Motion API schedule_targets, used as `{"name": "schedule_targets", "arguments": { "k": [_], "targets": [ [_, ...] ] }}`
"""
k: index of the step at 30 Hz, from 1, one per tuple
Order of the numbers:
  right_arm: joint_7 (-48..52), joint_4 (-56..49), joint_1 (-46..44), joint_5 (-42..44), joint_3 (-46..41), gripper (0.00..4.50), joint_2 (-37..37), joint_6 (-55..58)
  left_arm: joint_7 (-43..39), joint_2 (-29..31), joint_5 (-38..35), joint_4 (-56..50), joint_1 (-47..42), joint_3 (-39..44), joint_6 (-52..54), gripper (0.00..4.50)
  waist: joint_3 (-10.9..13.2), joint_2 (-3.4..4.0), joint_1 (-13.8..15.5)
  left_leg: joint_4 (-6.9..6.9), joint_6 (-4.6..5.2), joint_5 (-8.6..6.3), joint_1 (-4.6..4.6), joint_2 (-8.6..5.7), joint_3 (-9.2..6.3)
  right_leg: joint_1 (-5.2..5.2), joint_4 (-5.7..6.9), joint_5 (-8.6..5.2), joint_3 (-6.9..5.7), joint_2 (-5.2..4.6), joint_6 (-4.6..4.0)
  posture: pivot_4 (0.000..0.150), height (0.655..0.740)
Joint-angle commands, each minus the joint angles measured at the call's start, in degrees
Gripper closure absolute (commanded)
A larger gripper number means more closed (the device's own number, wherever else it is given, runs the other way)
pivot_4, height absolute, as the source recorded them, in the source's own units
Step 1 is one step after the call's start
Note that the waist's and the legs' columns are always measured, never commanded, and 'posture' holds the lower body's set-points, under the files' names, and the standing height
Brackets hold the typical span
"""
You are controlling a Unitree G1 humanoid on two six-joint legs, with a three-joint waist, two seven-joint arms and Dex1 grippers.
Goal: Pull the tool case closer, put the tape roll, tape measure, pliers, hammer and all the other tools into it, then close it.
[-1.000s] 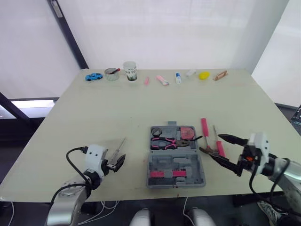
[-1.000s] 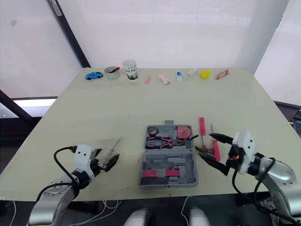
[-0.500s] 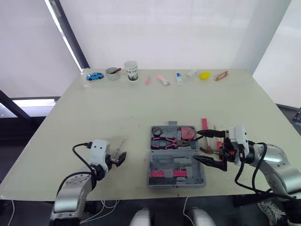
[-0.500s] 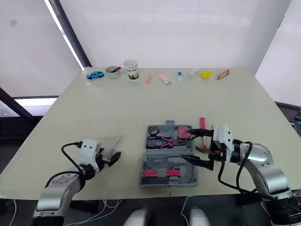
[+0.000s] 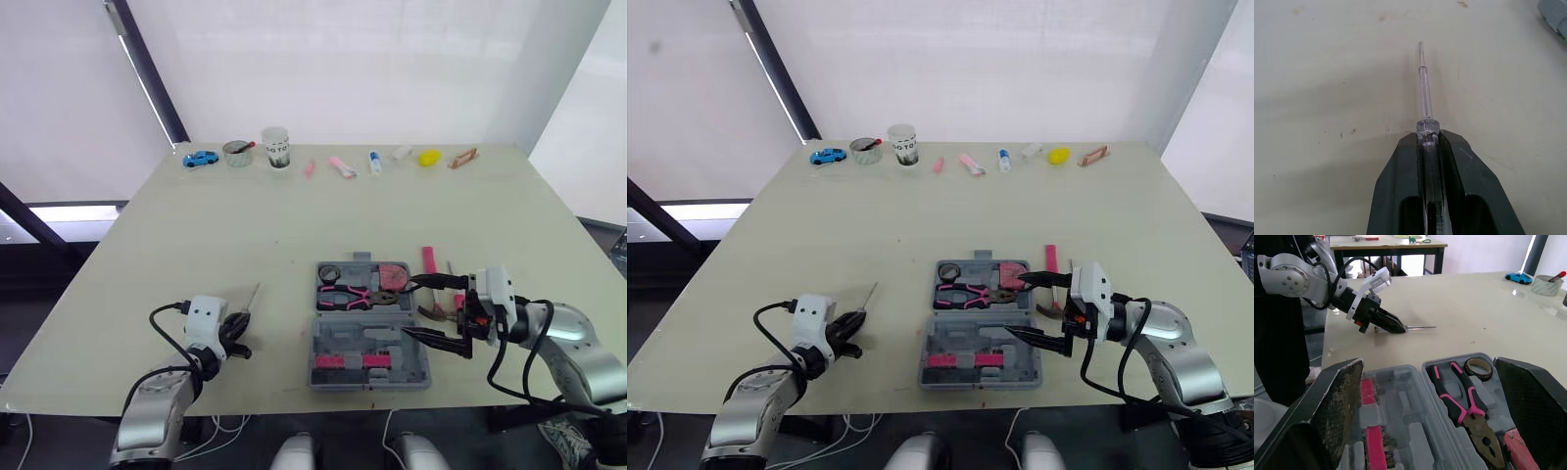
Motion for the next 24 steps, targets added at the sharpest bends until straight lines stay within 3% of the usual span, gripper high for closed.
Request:
{"name": "schedule_targets", "arguments": {
  "k": [1, 10, 19, 24],
  "targets": [
    [0.8, -0.8, -0.1, 0.1, -0.3, 0.0, 0.1, -1.6, -0.9, -0.3, -0.3, 1.9, 0.3, -0.7, -0.6, 4.42, 0.0, 0.03, 0.0, 0.0, 0.0, 0.0, 0.0, 0.0, 0.0, 0.0, 0.0, 0.0, -0.01, 0.0, 0.0, 0.15, 0.74],
    [2.3, -1.1, -0.6, 1.1, -0.2, 0.0, 1.0, -2.1, -5.7, 3.4, -0.8, 0.4, 0.2, -1.3, -0.4, 4.42, 0.0, 0.06, 0.1, 0.0, 0.0, 0.0, 0.02, -0.01, -0.01, 0.01, 0.02, 0.0, -0.01, 0.02, 0.0, 0.15, 0.74],
    [2.9, 0.3, -0.3, 1.4, -1.6, 0.0, 1.1, -2.5, -23.2, 18.4, -3.0, -7.7, 1.1, -3.1, -2.0, 4.42, 0.1, -0.05, -0.4, -0.02, 0.0, 0.0, -0.04, 0.06, -0.02, -0.05, -0.02, -0.11, -0.04, 0.03, -0.19, 0.15, 0.74],
    [1.7, 0.8, 0.8, 1.0, -2.6, 0.0, 1.1, -3.3, -31.1, 24.2, -5.5, -11.6, -2.6, -6.0, 1.2, 4.42, 0.1, 0.01, -0.2, -0.02, 0.0, 0.0, -0.04, 0.09, 0.04, -0.05, -0.04, -0.13, 0.01, -0.05, -0.22, 0.15, 0.74]
  ]
}}
